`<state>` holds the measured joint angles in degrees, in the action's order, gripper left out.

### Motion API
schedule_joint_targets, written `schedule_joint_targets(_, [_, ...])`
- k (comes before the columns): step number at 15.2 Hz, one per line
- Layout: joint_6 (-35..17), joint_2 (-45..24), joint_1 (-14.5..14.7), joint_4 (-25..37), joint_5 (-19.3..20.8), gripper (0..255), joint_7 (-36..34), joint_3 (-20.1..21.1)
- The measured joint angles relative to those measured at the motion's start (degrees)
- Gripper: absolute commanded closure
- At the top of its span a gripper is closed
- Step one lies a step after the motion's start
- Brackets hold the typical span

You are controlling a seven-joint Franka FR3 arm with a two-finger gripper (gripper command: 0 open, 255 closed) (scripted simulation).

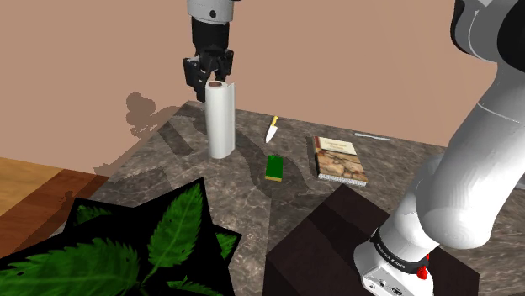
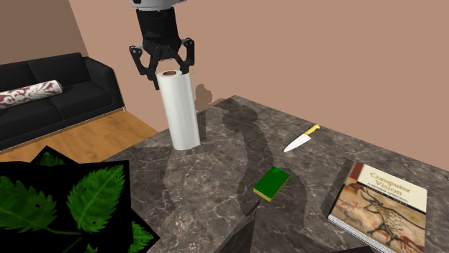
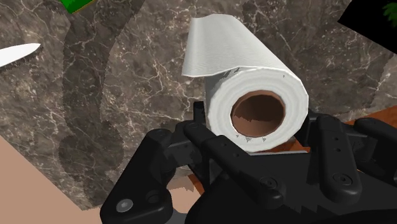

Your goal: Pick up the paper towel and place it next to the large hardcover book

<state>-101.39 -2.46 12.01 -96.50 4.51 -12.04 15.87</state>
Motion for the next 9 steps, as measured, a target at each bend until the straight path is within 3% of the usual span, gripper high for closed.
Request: schedule_joint_targets(9, [7.12, -1.23, 0.18, 8.3, 0.29, 255, 0.26, 0.11])
